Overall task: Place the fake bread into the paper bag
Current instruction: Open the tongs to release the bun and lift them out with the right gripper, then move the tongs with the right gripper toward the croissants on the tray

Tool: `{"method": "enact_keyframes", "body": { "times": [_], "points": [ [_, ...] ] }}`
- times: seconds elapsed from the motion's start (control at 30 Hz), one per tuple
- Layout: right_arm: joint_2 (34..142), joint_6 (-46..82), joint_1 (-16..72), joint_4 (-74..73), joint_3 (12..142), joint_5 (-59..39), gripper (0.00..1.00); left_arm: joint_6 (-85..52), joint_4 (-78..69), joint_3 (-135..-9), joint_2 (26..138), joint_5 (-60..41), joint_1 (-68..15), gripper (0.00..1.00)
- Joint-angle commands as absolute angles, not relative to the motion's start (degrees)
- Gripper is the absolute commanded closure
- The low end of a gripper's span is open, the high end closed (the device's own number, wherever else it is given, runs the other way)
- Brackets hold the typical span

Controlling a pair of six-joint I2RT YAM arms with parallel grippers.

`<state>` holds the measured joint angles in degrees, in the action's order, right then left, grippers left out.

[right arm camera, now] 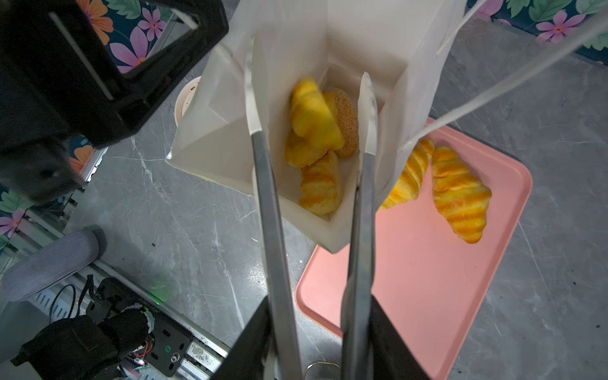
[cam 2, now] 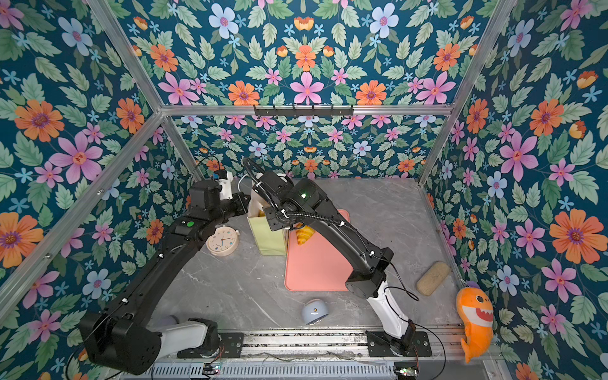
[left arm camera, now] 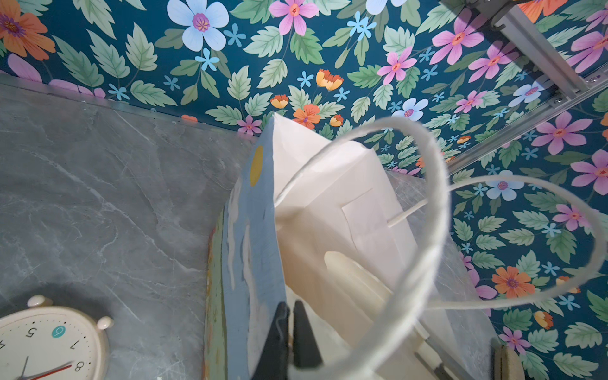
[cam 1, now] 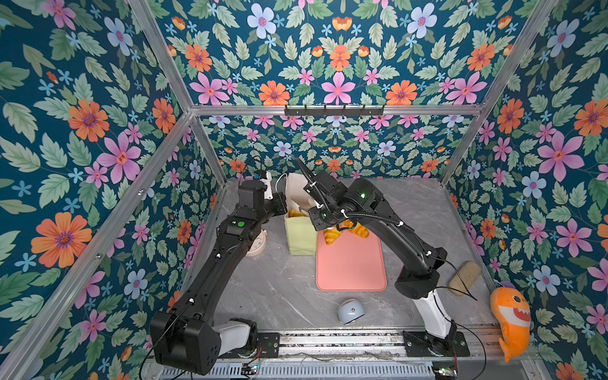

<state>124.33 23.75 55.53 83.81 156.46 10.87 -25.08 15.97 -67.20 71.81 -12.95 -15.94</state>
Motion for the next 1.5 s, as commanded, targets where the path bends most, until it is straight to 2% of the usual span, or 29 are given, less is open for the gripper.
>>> {"method": "enact_keyframes", "body": {
  "times": [0.0,0.27,0.67,1.07,1.47],
  "points": [
    [123.49,23.51,55.55,83.94,156.72,11.13,0.57,-25.05,15.50,-67.55,71.55,-12.66,-15.91,0.92],
    [120.36,22.54,55.63,82.60,157.15,6.87,0.56,-24.91,15.77,-67.85,71.58,-12.39,-15.88,0.92],
    [110.15,21.13,55.63,79.48,154.70,2.22,0.57,-24.95,16.41,-67.76,71.58,-11.52,-15.91,0.92],
    [98.15,19.97,55.30,80.38,146.13,9.92,0.58,-24.65,17.12,-67.28,71.02,-10.73,-15.86,0.91],
    [84.48,19.62,47.70,78.02,129.60,11.23,0.58,-24.52,17.62,-67.15,70.14,-10.55,-15.85,0.90]
  ]
}}
